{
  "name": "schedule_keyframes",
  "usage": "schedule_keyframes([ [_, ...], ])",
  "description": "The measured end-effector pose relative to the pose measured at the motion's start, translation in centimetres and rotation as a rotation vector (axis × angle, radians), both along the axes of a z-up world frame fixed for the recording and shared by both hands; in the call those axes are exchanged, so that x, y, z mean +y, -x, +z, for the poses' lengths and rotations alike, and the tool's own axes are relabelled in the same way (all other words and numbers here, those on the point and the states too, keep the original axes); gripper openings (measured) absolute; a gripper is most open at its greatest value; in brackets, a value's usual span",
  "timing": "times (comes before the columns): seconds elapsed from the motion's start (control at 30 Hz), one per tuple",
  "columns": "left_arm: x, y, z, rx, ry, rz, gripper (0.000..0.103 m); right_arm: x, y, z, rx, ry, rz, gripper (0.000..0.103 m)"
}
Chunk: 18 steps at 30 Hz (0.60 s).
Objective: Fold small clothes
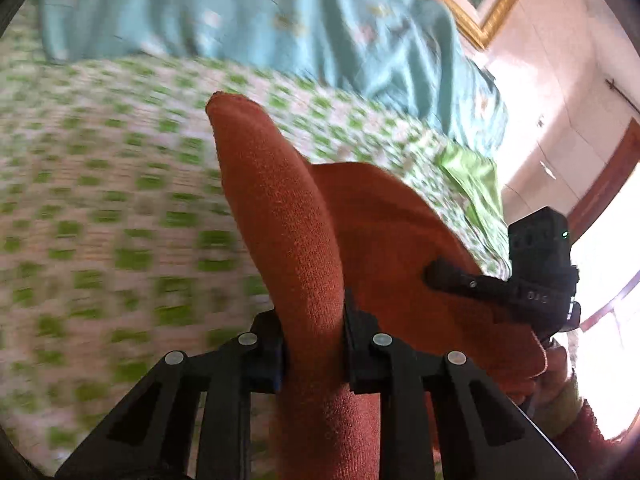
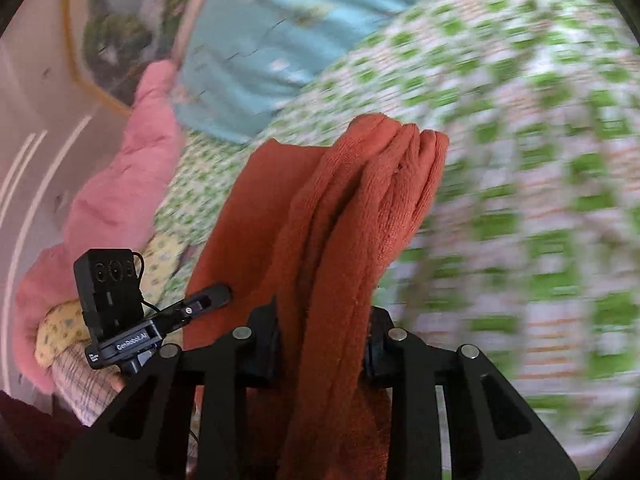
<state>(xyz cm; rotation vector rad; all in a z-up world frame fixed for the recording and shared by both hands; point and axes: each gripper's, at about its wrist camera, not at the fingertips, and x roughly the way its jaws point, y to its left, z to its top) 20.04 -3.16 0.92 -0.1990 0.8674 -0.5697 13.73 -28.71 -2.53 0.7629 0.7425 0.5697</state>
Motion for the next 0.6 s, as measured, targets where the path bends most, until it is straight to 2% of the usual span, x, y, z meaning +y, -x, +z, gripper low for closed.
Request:
schedule_keyframes([
  [0.1, 4.9, 1.2, 0.7, 0.009, -0.010, 0.082, 0.021, 4.1, -1.7, -0.1, -0.015, -0.047, 0.075, 0.031],
  [0.23, 9.2, 2.4, 0.6, -0.002, -0.039, 0.172, 0.021, 9.4, -3.8, -0.5, -0.011, -0.060, 0.164, 0.031],
  [0.33, 11.7, 2.3, -0.7, 0.020, -0.031, 0.224, 0.021, 12.4, -5.2, -1.2, 0.004, -0.051, 0.206, 0.031],
  [0.43, 12.9, 1.8, -3.2, 0.065, -0.050, 0.255, 0.022, 13.5, -5.7, -2.5, 0.038, -0.041, 0.210, 0.031],
  [0.53, 12.9, 1.5, -5.9, 0.111, -0.140, 0.299, 0.037, 14.0, -5.8, -4.3, 0.092, 0.011, 0.195, 0.034],
  [0.6, 13.1, 1.9, -6.3, 0.105, -0.146, 0.313, 0.048, 13.7, -5.5, -5.0, 0.110, 0.005, 0.192, 0.042],
])
